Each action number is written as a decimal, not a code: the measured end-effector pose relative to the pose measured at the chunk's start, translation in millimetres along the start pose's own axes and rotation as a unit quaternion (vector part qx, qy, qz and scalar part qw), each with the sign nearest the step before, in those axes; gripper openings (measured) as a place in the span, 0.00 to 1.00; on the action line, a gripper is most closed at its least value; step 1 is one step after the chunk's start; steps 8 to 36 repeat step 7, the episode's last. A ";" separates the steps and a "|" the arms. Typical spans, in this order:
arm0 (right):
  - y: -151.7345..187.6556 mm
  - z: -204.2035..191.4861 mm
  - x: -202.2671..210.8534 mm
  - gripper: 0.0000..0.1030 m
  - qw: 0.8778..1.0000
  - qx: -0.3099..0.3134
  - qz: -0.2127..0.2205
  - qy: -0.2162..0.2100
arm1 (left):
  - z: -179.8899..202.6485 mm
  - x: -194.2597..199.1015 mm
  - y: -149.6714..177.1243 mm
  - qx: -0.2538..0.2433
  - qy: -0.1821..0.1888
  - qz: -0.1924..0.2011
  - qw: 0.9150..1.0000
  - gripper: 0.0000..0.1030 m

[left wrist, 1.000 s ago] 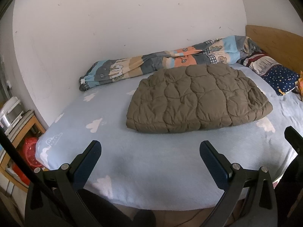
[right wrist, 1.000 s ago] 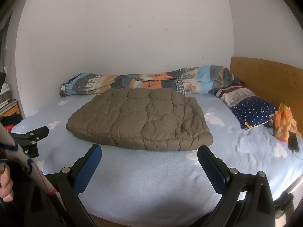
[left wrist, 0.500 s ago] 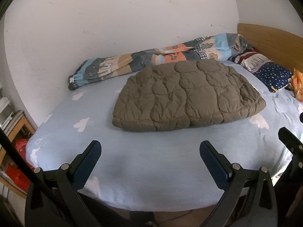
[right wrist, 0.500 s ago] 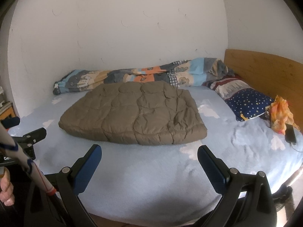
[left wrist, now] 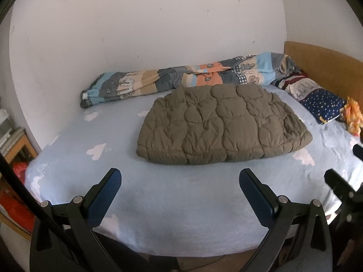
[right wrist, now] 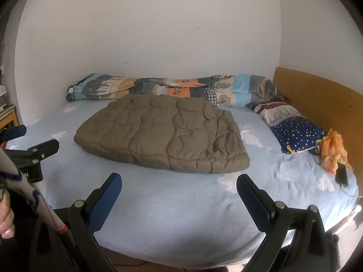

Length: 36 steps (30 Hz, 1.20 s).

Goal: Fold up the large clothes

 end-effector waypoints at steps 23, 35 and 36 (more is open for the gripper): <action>-2.9 -4.0 -10.0 1.00 1.000 0.015 0.004 -0.012 | -10.7 -28.1 -6.6 0.019 -0.002 -0.028 0.999 1.00; -2.9 -4.0 -10.0 1.00 1.000 0.015 0.004 -0.012 | -10.7 -28.1 -6.6 0.019 -0.002 -0.028 0.999 1.00; -2.9 -4.0 -10.0 1.00 1.000 0.015 0.004 -0.012 | -10.7 -28.1 -6.6 0.019 -0.002 -0.028 0.999 1.00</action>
Point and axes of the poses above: each gripper's, at about its wrist camera, not at the fingertips, and x roughly against the way its jaws point, z to its right, y to its underside, the point moved 4 cm from there along -x, roughly the way its jaws point, and after that the axes turned 6 degrees about x, right-handed, at the moved point
